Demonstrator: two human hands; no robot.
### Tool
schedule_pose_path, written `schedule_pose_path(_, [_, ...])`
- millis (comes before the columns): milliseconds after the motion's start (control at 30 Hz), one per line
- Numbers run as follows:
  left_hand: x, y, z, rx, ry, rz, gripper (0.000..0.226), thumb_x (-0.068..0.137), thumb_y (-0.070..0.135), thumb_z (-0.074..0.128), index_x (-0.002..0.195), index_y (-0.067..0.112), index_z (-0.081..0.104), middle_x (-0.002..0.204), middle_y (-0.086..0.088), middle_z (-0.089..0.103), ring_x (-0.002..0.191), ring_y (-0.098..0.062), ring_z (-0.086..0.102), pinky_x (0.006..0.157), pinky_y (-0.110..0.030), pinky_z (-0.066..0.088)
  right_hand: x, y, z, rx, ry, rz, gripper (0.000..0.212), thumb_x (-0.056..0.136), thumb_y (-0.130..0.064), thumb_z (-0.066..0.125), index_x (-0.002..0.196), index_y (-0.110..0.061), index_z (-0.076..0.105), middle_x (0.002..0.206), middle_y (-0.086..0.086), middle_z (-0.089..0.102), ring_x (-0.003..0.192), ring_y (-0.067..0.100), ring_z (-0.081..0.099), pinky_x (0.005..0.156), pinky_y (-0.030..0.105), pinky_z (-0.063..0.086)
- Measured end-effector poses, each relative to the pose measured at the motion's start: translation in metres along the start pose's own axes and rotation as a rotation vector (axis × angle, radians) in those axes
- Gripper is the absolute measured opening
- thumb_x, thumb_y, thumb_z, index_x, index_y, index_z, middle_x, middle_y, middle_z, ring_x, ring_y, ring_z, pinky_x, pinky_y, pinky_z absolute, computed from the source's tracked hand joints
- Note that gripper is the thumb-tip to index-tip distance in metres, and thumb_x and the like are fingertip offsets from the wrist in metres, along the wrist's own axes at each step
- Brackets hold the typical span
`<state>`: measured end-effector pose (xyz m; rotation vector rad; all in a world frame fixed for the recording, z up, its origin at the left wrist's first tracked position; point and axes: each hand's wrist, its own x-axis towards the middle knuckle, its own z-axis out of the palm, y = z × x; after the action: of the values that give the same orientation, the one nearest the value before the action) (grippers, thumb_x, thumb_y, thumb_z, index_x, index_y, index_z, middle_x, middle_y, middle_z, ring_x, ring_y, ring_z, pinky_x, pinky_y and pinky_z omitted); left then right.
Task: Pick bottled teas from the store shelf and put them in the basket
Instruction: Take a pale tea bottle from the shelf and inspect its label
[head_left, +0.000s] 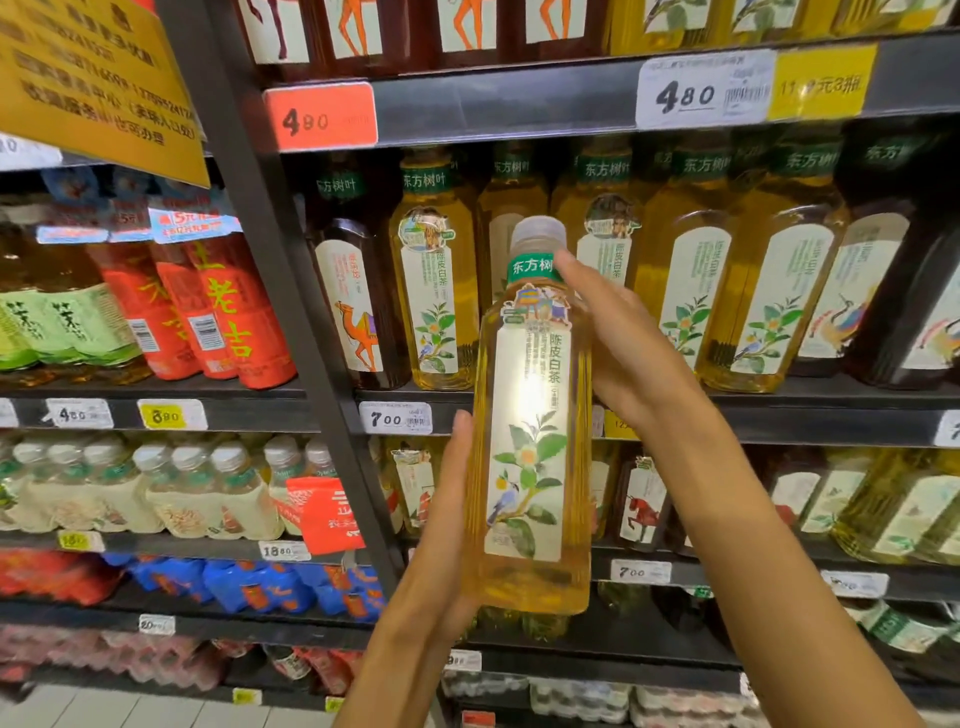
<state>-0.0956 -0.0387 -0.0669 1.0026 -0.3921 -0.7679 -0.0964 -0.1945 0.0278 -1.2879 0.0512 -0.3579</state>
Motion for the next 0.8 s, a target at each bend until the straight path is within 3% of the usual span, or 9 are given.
schedule_pose_path(67, [-0.003, 0.001, 0.002, -0.086, -0.041, -0.023, 0.069, 0.076, 0.069, 0.053, 0.13, 0.026, 0.059, 0.13, -0.02, 0.059, 0.106, -0.036, 0.064, 0.084, -0.048, 0.056, -0.001, 0.003, 0.003, 0.151, -0.024, 0.037, 0.037, 0.094, -0.042, 0.05, 0.115, -0.013, 0.061, 0.088, 0.005, 0.073, 0.081, 0.015, 0.07, 0.068, 0.027, 0.056])
schedule_pose_path(167, [-0.007, 0.002, 0.004, -0.189, -0.132, -0.066, 0.068, 0.079, 0.066, 0.054, 0.131, 0.023, 0.057, 0.134, -0.022, 0.055, 0.114, -0.039, 0.058, 0.094, -0.054, 0.049, 0.001, 0.005, 0.005, 0.178, -0.045, 0.109, 0.055, 0.095, -0.048, 0.046, 0.13, -0.006, 0.053, 0.093, 0.01, 0.07, 0.083, 0.019, 0.07, 0.067, 0.029, 0.056])
schedule_pose_path(267, [-0.014, 0.008, 0.004, -0.238, -0.24, -0.085, 0.078, 0.072, 0.058, 0.072, 0.135, 0.016, 0.054, 0.142, -0.023, 0.046, 0.132, -0.042, 0.041, 0.111, -0.061, 0.026, 0.004, 0.011, 0.001, 0.191, -0.018, 0.206, 0.053, 0.096, -0.045, 0.047, 0.133, -0.007, 0.051, 0.097, 0.012, 0.068, 0.089, 0.024, 0.066, 0.078, 0.035, 0.054])
schedule_pose_path(400, [-0.019, 0.02, 0.008, -0.247, -0.325, -0.068, 0.075, 0.073, 0.048, 0.077, 0.136, 0.014, 0.052, 0.149, -0.023, 0.036, 0.141, -0.041, 0.025, 0.117, -0.058, 0.011, 0.005, 0.019, -0.004, 0.259, 0.017, 0.33, 0.046, 0.097, -0.043, 0.045, 0.13, -0.012, 0.053, 0.095, 0.011, 0.071, 0.081, 0.023, 0.069, 0.063, 0.029, 0.055])
schedule_pose_path(467, [-0.018, 0.023, 0.008, -0.278, -0.368, -0.091, 0.071, 0.077, 0.044, 0.076, 0.136, 0.013, 0.053, 0.148, -0.022, 0.037, 0.14, -0.04, 0.027, 0.117, -0.055, 0.016, 0.005, 0.02, -0.005, 0.258, 0.027, 0.343, 0.044, 0.097, -0.042, 0.046, 0.13, -0.014, 0.053, 0.098, 0.012, 0.071, 0.081, 0.023, 0.07, 0.06, 0.028, 0.055])
schedule_pose_path(567, [-0.016, 0.021, 0.006, -0.287, -0.402, -0.094, 0.057, 0.085, 0.037, 0.069, 0.133, 0.011, 0.056, 0.138, -0.015, 0.053, 0.13, -0.032, 0.047, 0.11, -0.046, 0.034, 0.008, 0.017, -0.006, 0.237, -0.036, 0.273, 0.043, 0.097, -0.04, 0.047, 0.13, -0.012, 0.053, 0.091, 0.009, 0.069, 0.082, 0.02, 0.067, 0.069, 0.033, 0.054])
schedule_pose_path(667, [-0.011, 0.013, 0.002, -0.223, -0.307, -0.099, 0.073, 0.074, 0.044, 0.078, 0.136, 0.014, 0.052, 0.142, -0.019, 0.048, 0.134, -0.041, 0.04, 0.111, -0.059, 0.029, 0.013, 0.011, -0.006, 0.23, -0.071, 0.179, 0.037, 0.095, -0.039, 0.053, 0.118, -0.01, 0.055, 0.084, 0.007, 0.068, 0.076, 0.018, 0.067, 0.069, 0.031, 0.053])
schedule_pose_path(733, [-0.006, 0.007, -0.001, -0.115, -0.233, -0.082, 0.079, 0.065, 0.048, 0.083, 0.132, 0.017, 0.056, 0.135, -0.019, 0.055, 0.126, -0.04, 0.05, 0.1, -0.058, 0.042, 0.014, 0.009, -0.006, 0.241, -0.106, 0.1, 0.036, 0.093, -0.038, 0.056, 0.114, -0.01, 0.057, 0.083, 0.006, 0.069, 0.075, 0.017, 0.068, 0.066, 0.03, 0.055])
schedule_pose_path(800, [-0.003, 0.003, -0.005, -0.001, -0.113, -0.07, 0.086, 0.055, 0.052, 0.087, 0.129, 0.019, 0.058, 0.126, -0.013, 0.064, 0.115, -0.031, 0.061, 0.084, -0.044, 0.056, 0.014, 0.009, -0.006, 0.27, -0.125, 0.046, 0.033, 0.089, -0.037, 0.059, 0.108, -0.009, 0.06, 0.08, 0.006, 0.07, 0.07, 0.017, 0.069, 0.062, 0.028, 0.056])
